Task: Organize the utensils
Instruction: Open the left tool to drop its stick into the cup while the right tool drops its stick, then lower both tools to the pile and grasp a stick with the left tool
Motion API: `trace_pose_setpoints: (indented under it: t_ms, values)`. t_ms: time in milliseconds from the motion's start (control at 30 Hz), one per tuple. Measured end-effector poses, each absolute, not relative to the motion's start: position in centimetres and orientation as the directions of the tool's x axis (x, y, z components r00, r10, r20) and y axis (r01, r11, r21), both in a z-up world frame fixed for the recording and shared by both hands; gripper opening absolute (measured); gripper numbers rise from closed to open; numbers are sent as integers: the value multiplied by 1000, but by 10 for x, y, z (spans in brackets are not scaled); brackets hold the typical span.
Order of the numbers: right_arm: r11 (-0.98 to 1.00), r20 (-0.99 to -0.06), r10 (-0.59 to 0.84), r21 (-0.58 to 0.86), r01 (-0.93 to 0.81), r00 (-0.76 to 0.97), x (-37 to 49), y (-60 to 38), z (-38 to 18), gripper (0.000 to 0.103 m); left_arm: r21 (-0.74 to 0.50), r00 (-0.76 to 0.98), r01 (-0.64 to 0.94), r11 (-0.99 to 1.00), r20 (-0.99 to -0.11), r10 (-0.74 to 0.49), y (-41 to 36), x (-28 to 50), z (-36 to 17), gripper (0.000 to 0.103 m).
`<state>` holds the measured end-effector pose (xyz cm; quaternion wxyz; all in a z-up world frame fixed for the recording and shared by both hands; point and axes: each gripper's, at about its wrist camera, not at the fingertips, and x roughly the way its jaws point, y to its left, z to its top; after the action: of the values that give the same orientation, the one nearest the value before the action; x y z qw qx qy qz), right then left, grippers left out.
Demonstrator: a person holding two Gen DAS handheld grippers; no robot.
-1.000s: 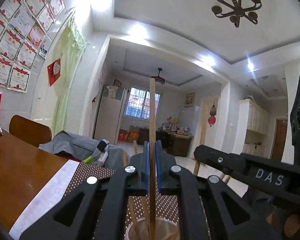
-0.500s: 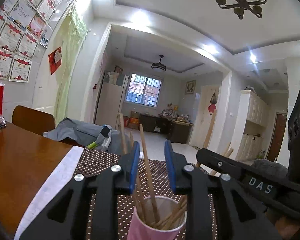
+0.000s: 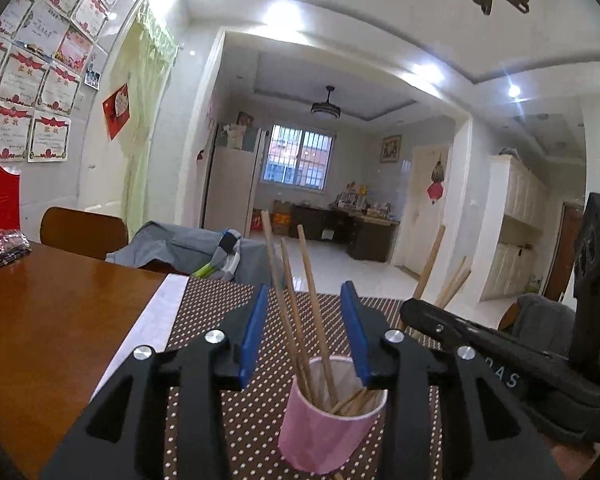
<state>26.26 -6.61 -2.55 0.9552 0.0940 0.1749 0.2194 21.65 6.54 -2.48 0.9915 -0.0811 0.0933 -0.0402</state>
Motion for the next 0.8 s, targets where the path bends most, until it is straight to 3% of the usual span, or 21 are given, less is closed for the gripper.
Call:
trace_pose_setpoints:
  t_ms: [100,233,567,800]
  values:
    - [893,-313,441,247,-376,842,260,-65,-27,7,-170,969,62,983,-225,-100,68,213,-25,39]
    - [900,-327,427,241,-362,843,253,-67,-29,16,-154,962,60,986,-254,-99,69,206,-25,44]
    - [916,-336,390,237,-324,857,224,-86,-28,20,-128,935,71,989,-337,-111,73,179,-23,48]
    - [916,-396,397,220,-335,828,201,-97,-43,20,-86,852,99,991,-508,-129,68,165,-42,48]
